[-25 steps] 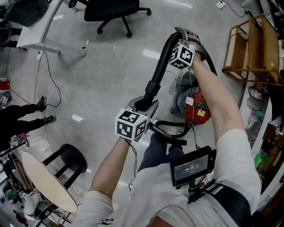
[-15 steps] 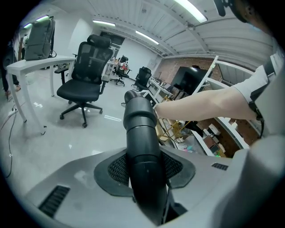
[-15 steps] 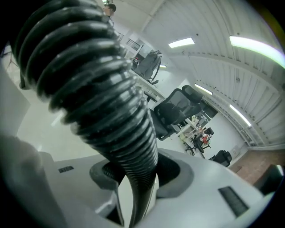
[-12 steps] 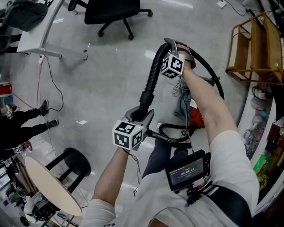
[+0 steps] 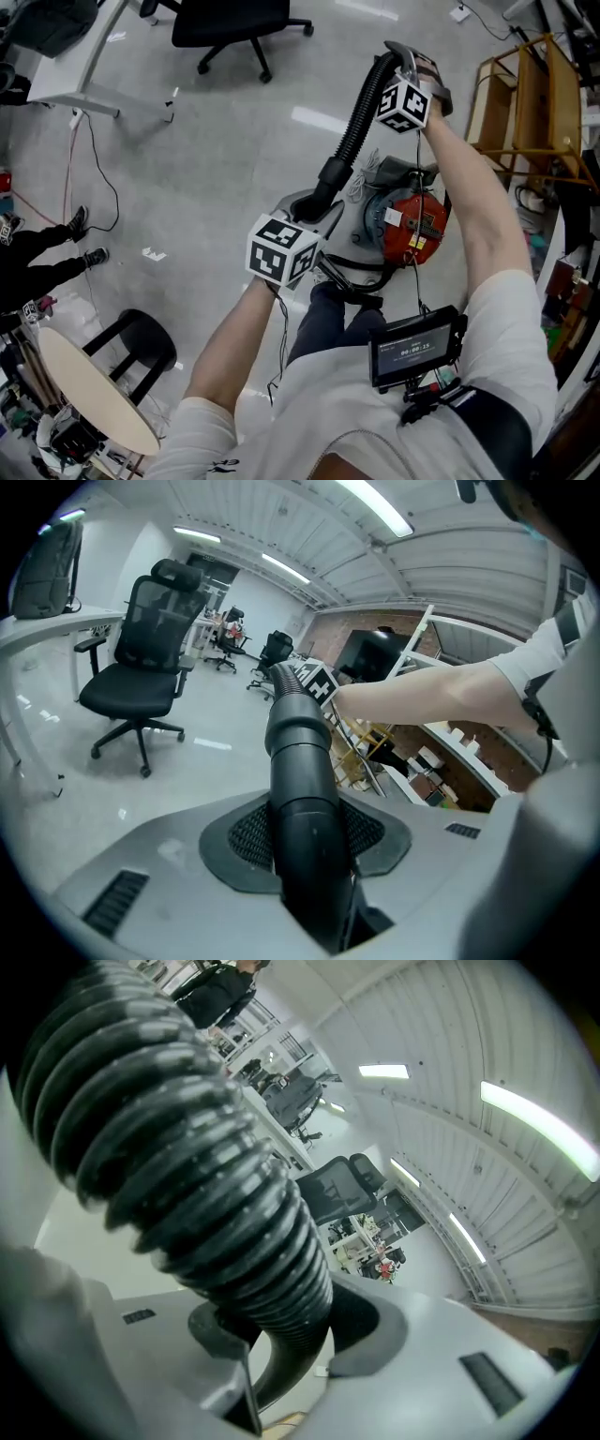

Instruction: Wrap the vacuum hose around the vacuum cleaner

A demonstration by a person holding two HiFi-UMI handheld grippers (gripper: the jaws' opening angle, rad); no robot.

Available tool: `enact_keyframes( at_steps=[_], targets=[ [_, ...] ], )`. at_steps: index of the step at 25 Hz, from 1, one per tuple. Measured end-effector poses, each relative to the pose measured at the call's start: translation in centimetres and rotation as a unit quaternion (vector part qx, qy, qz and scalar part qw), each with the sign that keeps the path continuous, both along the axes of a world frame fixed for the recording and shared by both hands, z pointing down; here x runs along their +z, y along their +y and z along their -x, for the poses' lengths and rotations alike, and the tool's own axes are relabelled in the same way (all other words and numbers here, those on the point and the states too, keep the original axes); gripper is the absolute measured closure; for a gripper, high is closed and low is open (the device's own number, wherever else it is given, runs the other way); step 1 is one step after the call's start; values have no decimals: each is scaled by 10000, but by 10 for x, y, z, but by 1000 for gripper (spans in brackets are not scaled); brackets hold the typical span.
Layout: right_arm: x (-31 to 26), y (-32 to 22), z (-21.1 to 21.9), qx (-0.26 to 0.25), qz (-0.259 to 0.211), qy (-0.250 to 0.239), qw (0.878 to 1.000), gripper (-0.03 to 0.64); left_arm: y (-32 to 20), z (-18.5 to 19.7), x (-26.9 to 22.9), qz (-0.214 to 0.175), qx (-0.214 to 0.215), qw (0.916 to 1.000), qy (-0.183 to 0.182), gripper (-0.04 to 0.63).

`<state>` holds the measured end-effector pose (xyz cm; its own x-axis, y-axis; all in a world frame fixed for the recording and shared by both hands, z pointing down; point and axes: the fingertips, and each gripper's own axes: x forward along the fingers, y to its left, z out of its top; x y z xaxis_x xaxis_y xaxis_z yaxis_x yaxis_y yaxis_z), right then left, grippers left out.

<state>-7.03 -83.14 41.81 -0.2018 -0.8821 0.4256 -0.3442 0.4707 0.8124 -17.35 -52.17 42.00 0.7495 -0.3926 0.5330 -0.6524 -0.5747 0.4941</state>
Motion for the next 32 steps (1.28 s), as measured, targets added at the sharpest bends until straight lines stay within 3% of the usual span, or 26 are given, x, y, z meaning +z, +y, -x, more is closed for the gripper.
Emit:
enact_keyframes(
  at_steps=[6,10,18,32],
  targets=[
    [-11,1,-44,159,110,-440,9988,446,-7,-31,-25,-345,184,9991,-186,465],
    [-11,-12,-40,50,108,-803,9967,445,-19,-36,-36,-492,29,9980,-398,465],
    [41,23,26,-525,1029,-1719,9783,445,12,-28,-31,-375,-438,9931,-1018,465],
    [128,136,135,-1721,2042,-2054,9415,445,104,19,31,-89,-1103,9653,-2367,463]
  ],
)
